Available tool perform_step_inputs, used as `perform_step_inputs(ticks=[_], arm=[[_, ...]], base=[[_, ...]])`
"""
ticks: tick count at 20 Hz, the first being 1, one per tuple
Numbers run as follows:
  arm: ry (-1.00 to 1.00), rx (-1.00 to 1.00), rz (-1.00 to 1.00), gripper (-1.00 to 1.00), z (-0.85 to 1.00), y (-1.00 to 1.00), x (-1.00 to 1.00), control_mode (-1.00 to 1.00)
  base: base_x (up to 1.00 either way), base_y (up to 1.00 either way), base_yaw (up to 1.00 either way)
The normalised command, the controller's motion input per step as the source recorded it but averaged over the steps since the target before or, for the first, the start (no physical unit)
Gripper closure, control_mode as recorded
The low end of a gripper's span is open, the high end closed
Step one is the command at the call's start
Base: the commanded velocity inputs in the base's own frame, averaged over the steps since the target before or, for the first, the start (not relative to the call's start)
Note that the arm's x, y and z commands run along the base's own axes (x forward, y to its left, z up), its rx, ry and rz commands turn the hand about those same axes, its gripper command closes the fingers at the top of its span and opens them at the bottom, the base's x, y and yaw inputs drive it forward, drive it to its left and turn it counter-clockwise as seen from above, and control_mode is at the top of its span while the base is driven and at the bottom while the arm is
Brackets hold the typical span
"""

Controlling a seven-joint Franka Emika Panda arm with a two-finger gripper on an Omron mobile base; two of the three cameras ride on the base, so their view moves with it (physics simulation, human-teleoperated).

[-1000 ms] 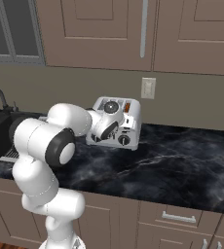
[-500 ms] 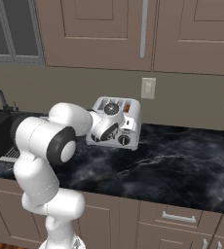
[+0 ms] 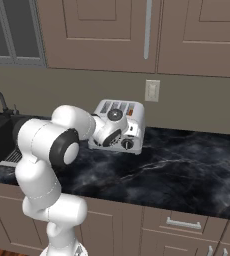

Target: Start the toaster. Once the lever pops up, take the bread to the plate on the dining counter.

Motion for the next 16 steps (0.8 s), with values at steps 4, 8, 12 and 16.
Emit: perform_step_inputs(ticks=[4,8,12,16], arm=[[0.00,0.00,0.00,-1.00,-0.14,0.00,-0.08,-1.00],[0.00,0.00,0.00,-1.00,-0.11,0.00,-0.10,-1.00],[0.00,0.00,0.00,-1.00,-0.11,0.00,-0.08,-1.00],[0.00,0.00,0.00,-1.00,-0.11,0.00,0.00,-1.00]], base=[[0.00,0.00,0.00],[0.00,0.00,0.00],[0.00,0.00,0.00],[0.00,0.00,0.00]])
